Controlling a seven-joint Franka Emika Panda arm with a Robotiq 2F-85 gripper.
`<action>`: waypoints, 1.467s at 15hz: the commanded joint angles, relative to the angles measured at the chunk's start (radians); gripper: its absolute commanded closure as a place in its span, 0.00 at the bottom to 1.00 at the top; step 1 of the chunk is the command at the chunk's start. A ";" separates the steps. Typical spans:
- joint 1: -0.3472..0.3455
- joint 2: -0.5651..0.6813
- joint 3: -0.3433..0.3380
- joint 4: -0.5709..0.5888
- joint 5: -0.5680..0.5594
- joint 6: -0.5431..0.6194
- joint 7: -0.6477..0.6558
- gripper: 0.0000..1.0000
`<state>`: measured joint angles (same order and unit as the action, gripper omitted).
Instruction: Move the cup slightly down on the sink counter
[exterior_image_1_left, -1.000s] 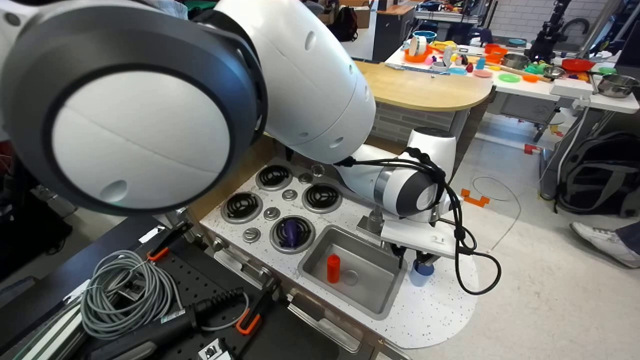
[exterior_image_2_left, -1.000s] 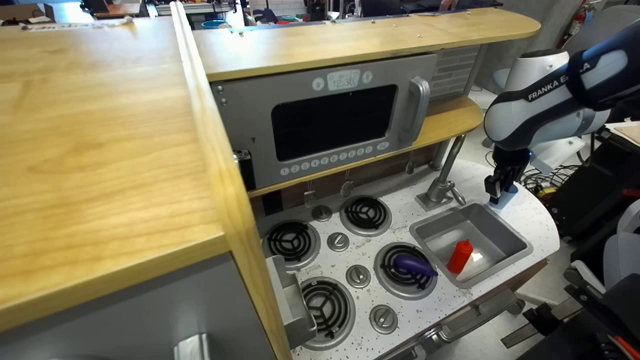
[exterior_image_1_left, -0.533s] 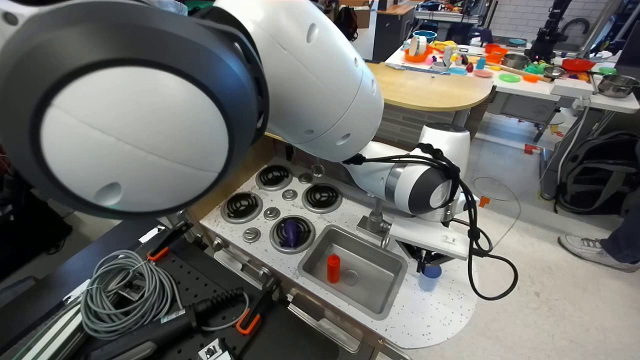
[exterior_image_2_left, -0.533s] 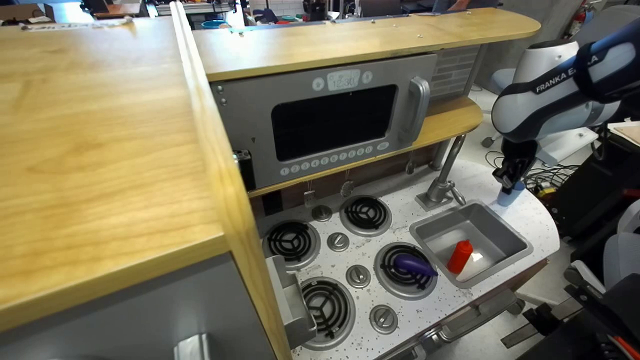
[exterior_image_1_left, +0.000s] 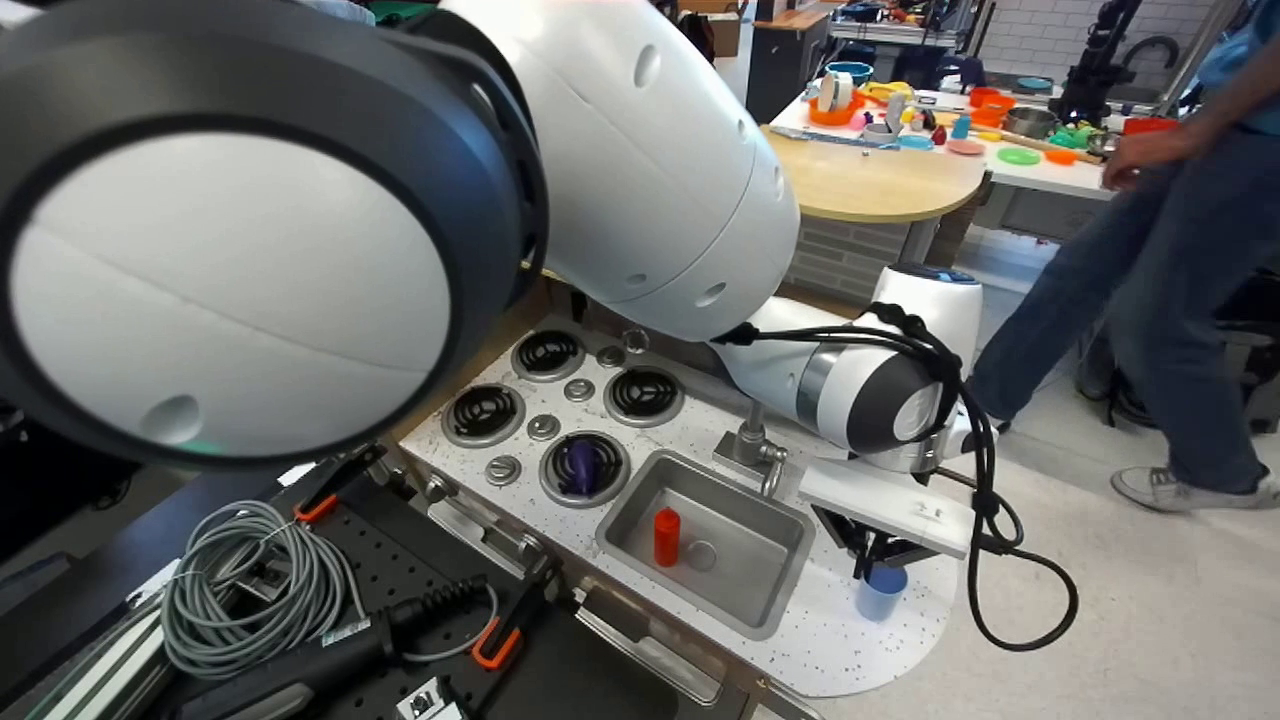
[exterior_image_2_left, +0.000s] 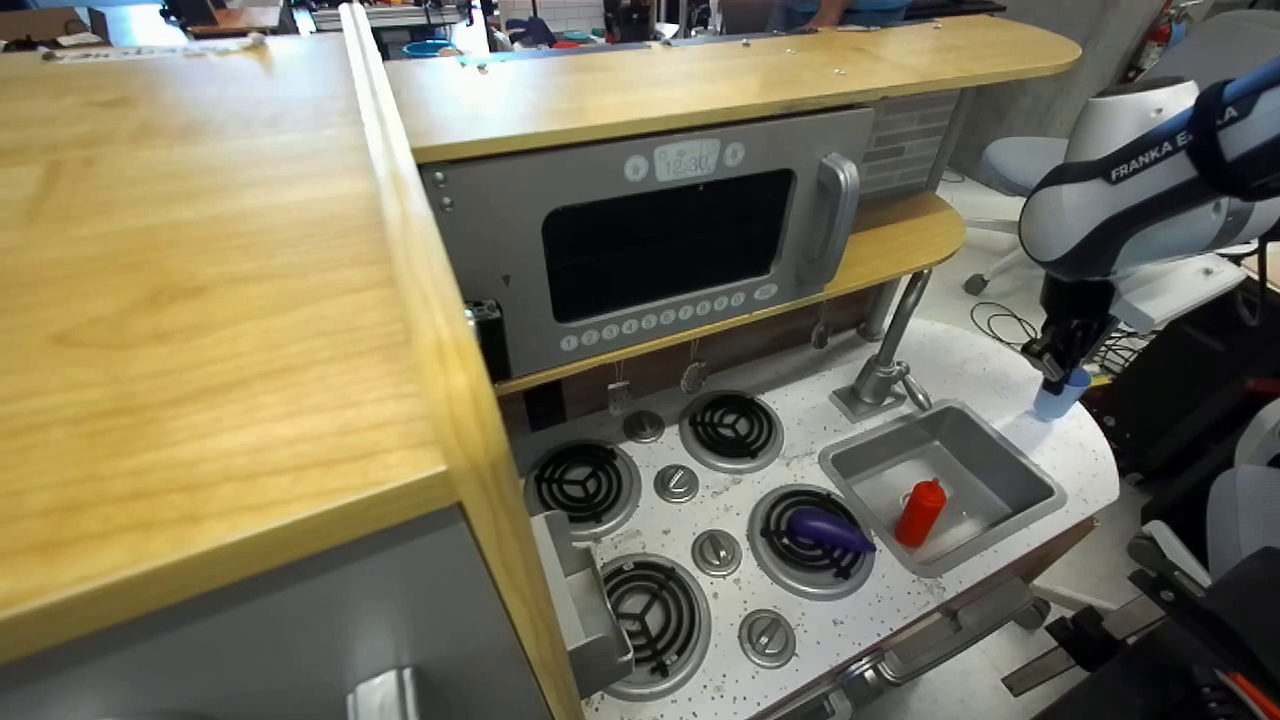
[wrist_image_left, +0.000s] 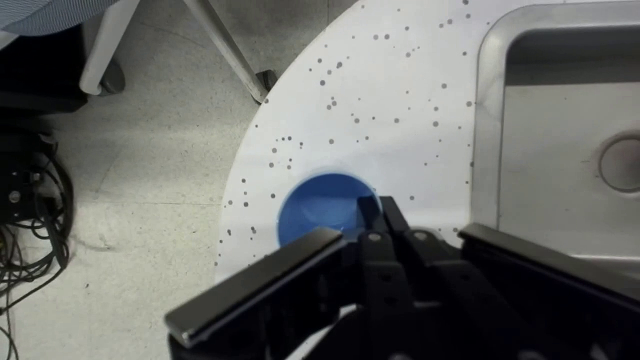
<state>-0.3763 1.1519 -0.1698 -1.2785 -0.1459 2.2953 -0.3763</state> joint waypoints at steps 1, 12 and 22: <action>-0.029 -0.069 0.039 -0.079 0.009 -0.032 -0.057 0.99; -0.045 -0.193 0.066 -0.293 0.000 -0.040 -0.180 0.99; -0.033 -0.197 0.069 -0.352 -0.012 0.076 -0.233 0.99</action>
<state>-0.4023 0.9969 -0.1155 -1.5814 -0.1423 2.3213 -0.5900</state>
